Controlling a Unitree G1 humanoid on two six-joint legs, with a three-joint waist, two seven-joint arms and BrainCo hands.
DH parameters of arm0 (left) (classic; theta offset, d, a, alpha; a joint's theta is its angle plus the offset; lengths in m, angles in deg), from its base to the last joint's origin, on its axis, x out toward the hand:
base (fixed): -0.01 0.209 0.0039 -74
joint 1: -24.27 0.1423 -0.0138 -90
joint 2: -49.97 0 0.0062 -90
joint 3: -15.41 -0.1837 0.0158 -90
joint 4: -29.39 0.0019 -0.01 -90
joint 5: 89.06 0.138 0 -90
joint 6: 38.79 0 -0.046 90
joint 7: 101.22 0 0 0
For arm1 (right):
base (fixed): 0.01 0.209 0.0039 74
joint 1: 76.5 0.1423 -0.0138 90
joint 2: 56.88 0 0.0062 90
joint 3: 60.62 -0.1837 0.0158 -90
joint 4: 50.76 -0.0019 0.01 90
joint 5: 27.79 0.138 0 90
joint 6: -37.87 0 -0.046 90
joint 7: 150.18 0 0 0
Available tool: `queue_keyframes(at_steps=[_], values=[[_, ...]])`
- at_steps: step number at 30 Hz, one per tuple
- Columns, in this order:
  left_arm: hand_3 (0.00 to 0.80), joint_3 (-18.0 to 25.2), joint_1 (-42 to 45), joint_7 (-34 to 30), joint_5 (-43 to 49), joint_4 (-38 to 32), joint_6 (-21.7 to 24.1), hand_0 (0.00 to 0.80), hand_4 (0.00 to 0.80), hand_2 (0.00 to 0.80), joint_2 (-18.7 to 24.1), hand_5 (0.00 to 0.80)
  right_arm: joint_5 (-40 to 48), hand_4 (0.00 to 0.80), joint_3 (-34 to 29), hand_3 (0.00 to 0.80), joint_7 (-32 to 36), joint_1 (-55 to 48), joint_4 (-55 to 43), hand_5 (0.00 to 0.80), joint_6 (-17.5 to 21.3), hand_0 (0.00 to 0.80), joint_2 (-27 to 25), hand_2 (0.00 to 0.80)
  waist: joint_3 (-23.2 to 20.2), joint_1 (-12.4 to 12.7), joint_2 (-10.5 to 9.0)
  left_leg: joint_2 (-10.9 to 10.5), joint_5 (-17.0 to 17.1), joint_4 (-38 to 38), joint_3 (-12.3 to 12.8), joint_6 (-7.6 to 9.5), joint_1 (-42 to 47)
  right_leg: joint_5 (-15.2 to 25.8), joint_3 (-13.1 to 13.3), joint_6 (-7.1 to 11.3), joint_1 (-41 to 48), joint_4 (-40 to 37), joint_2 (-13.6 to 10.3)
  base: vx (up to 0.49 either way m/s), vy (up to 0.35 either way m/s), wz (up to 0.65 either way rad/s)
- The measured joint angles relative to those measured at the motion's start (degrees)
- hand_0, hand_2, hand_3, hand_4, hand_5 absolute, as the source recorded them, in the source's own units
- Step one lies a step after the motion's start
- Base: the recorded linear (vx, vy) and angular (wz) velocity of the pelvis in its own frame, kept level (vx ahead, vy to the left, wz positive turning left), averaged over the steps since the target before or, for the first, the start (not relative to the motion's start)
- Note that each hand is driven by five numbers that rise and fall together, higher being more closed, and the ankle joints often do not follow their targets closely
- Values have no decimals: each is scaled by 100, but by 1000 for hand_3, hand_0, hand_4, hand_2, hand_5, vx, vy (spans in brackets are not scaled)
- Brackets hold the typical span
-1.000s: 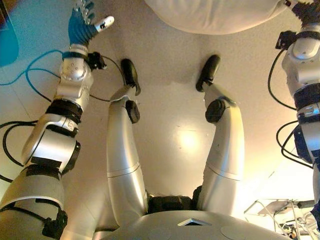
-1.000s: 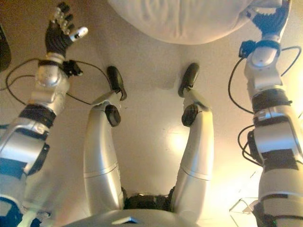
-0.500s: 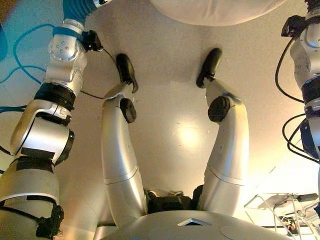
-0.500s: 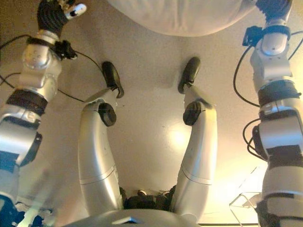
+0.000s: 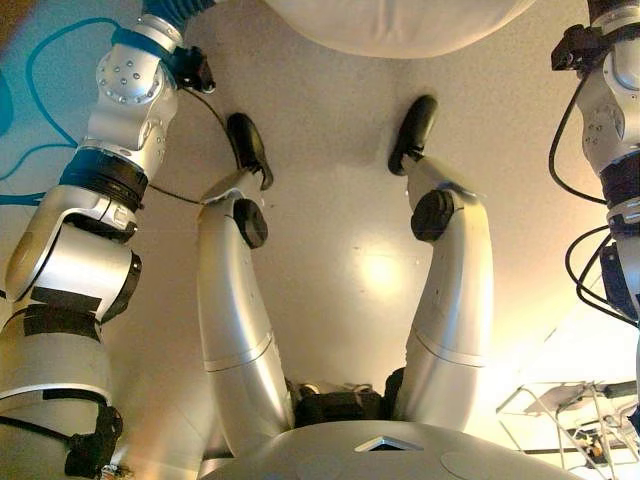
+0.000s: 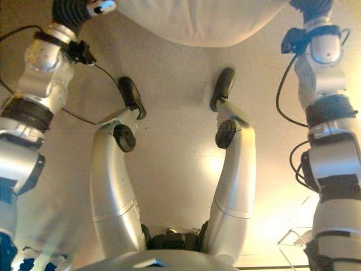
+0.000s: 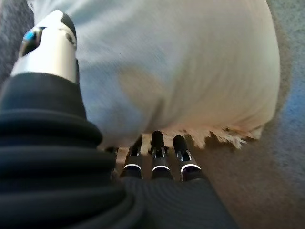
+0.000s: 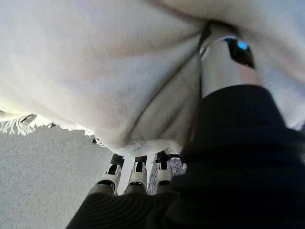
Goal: Pick up the cushion and take it to the sofa
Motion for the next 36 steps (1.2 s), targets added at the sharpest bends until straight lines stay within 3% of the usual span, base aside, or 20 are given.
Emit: queue_keyframes(at_steps=[3, 4, 5, 6, 8, 9, 10, 31, 36], values=[[0, -62, -54, -7, 4, -18, -129, 0, 0, 0, -9, 0, 16, 0, 5, 0, 94, -78, -22, 0, 0, 0, 3, 0, 0, -4, -1, 21, -12, 64, 12, 17, 0, 14, 31, 34, 1, 15, 24, 3, 6, -6], [94, -64, -55, -13, 1, -18, -174, 94, 94, 94, -9, 94, 54, 0, 5, 0, 139, -120, -62, 0, 0, 0, 4, 0, 0, -14, -1, 29, -27, 96, 16, 27, 0, 18, 42, 39, 3, 29, 31, 3, 10, -7], [624, -64, -56, -17, -2, -20, -219, 624, 624, 624, -10, 624, 77, 0, 6, 0, 165, -154, -92, 0, 0, 0, 10, 0, 0, -42, -2, 35, -46, 132, 19, 37, 0, 19, 54, 41, 5, 50, 34, 4, 8, -6], [800, -63, -55, -26, -5, -20, -243, 800, 800, 800, -12, 800, 99, 0, 6, 0, 200, -178, -98, 0, 0, 0, 21, 0, 1, -51, -4, 40, -66, 178, 21, 42, 0, 20, 70, 40, 5, 79, 38, 0, 3, -6], [800, -50, -55, -28, -16, -19, -320, 800, 800, 800, -9, 800, 123, 0, 0, 0, 262, -237, -101, 0, 0, 0, 57, 0, 0, -78, -6, 52, -100, 279, 32, 59, 0, 28, 99, 49, 9, 118, 43, -1, -4, -5], [800, -50, -53, -28, -24, -17, -353, 800, 800, 800, -6, 800, 136, 449, -1, 449, 275, -277, -101, 449, -1, 449, 76, 449, 3, -94, -13, 56, -124, 310, 35, 64, 0, 25, 114, 54, 10, 153, 42, -1, -11, -4], [800, -52, -41, -30, -26, -18, -377, 800, 800, 800, -7, 800, 214, 800, -2, 800, 335, -329, -104, 800, -1, 800, 101, 800, 3, -117, -14, 60, -154, 378, 35, 75, 0, 15, 136, 66, 10, 199, 42, -1, -13, -6], [800, 199, 899, -268, -52, -242, -626, 800, 800, 800, -246, 800, 210, 800, 83, 800, 556, -1033, -570, 800, -18, 800, 276, 800, 28, -145, -92, 162, -427, 1224, -12, 205, -38, -42, 286, 144, 10, 802, 14, -3, 0, -2], [800, 461, 1077, -348, -123, -244, -619, 800, 800, 800, -295, 800, 193, 800, 50, 800, 557, -1040, -574, 800, -15, 800, 414, 800, 29, -138, -93, 169, -477, 1403, -30, 227, -55, -47, 302, 155, 12, 911, -19, -8, 2, -1]])
